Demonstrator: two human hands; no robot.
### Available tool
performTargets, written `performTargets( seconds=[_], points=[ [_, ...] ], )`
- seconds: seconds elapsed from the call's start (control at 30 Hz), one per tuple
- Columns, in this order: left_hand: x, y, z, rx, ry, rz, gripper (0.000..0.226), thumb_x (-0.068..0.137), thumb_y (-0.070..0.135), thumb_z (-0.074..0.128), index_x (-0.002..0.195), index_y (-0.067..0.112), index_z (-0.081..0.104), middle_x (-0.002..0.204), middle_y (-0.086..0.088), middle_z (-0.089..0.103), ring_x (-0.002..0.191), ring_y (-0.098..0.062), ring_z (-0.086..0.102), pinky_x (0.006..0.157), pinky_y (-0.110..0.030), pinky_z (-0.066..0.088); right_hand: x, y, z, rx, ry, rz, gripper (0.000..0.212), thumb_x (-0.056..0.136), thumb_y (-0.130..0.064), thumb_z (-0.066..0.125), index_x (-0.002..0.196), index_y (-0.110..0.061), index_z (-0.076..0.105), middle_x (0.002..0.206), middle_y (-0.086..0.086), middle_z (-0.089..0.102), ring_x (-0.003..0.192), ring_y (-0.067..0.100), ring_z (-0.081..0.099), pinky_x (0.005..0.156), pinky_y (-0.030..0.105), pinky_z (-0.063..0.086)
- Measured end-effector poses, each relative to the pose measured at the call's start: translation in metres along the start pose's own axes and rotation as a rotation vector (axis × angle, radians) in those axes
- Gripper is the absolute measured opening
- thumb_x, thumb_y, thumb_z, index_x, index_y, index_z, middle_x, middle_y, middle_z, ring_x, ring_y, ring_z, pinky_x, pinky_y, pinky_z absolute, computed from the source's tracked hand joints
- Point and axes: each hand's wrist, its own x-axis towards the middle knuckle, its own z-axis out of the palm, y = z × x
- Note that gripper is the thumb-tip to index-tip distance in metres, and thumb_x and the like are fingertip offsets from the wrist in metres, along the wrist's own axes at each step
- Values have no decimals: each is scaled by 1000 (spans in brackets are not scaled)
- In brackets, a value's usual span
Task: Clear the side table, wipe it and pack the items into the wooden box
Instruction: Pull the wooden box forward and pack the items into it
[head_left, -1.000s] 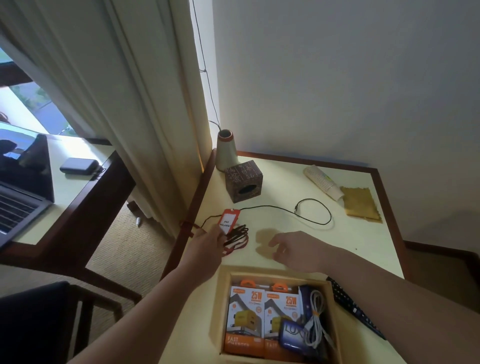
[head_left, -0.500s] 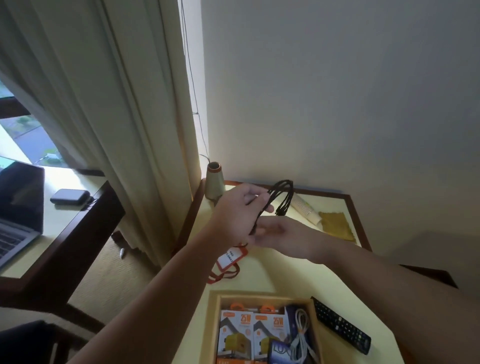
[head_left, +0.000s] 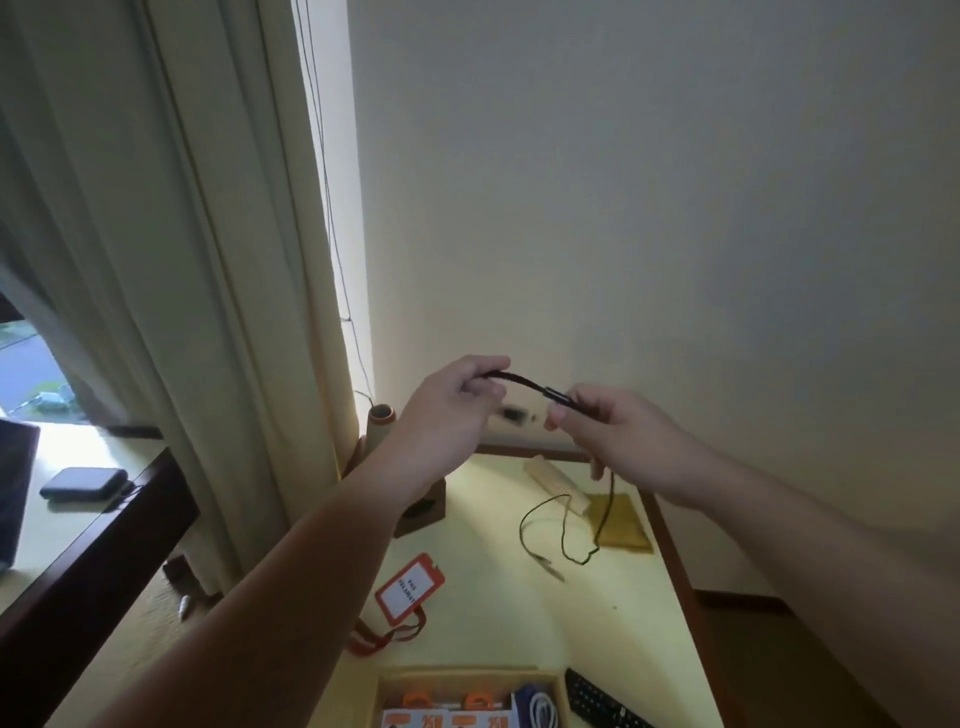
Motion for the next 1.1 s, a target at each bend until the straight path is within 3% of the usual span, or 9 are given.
performTargets(
  seconds=[0.1, 0.13, 0.23, 0.3, 0.43, 0.7, 0.87, 0.97, 1.1],
  points=[
    [1, 24, 18, 115, -58, -35, 30, 100, 33, 65, 129, 42, 65, 86, 7, 56, 77, -10, 59, 61, -17, 43, -1, -16, -36, -106, 30, -37, 29, 104, -45, 55, 90, -29, 75, 69, -5, 48, 60, 10, 45, 58, 30, 37],
    [1, 34, 25, 177, -39, -23, 31, 97, 36, 68, 127, 42, 66, 90, 5, 53, 85, -12, 58, 64, -17, 44, -2, -22, -46, -128, 32, -43, 31, 104, -46, 55, 89, -29, 75, 69, -7, 48, 62, 10, 45, 60, 31, 35],
    [5, 63, 46, 426, 44, 169, 35, 93, 45, 68, 128, 43, 63, 114, 2, 46, 115, -18, 42, 94, -31, 42, -5, -42, -75, -173, 43, -82, 31, 104, -45, 56, 87, -26, 74, 63, -20, 50, 60, 0, 46, 59, 23, 34],
    [9, 85, 57, 327, 35, 286, 27, 97, 34, 63, 124, 39, 62, 112, 6, 57, 109, -13, 52, 93, -32, 45, -6, -56, -94, -164, 79, -123, 29, 103, -43, 60, 84, -23, 70, 59, -18, 46, 54, 0, 40, 55, 22, 31],
    [9, 126, 68, 128, 3, 251, 7, 104, 26, 55, 107, 29, 60, 89, 4, 61, 79, -14, 56, 70, -34, 42, -16, -75, -132, -68, 92, -162, 32, 98, -42, 68, 81, -17, 62, 56, -14, 42, 48, 6, 33, 46, 18, 26],
    [7, 136, 1, 179, 294, 199, 22, 103, 40, 58, 94, 22, 66, 83, 2, 61, 71, -15, 52, 64, -32, 37, -65, -75, -206, -26, -44, -88, 33, 104, -37, 58, 97, -6, 69, 58, 1, 39, 50, 14, 34, 50, 30, 36],
    [9, 153, 0, 165, 151, 134, 52, 83, 67, 53, 76, 18, 70, 66, -1, 55, 63, -20, 50, 71, -36, 38, -62, -105, -212, 126, 59, -96, 26, 108, -32, 51, 95, -14, 64, 60, -3, 29, 50, 12, 19, 44, 22, 15],
    [11, 191, 26, 101, 12, 190, 70, 92, 76, 40, 80, 14, 70, 60, -1, 54, 56, -18, 49, 73, -35, 44, -48, -146, -204, 121, 118, -166, 25, 108, -30, 53, 93, -14, 64, 54, -8, 33, 47, 10, 21, 41, 20, 16],
    [12, 257, 44, -122, 21, 265, 60, 103, 67, 41, 80, 18, 66, 61, 3, 51, 41, -12, 44, 72, -39, 55, -41, -200, -191, -32, 83, -249, 32, 108, -31, 50, 82, -14, 59, 53, -11, 41, 48, 11, 27, 43, 24, 19]
  ],
)
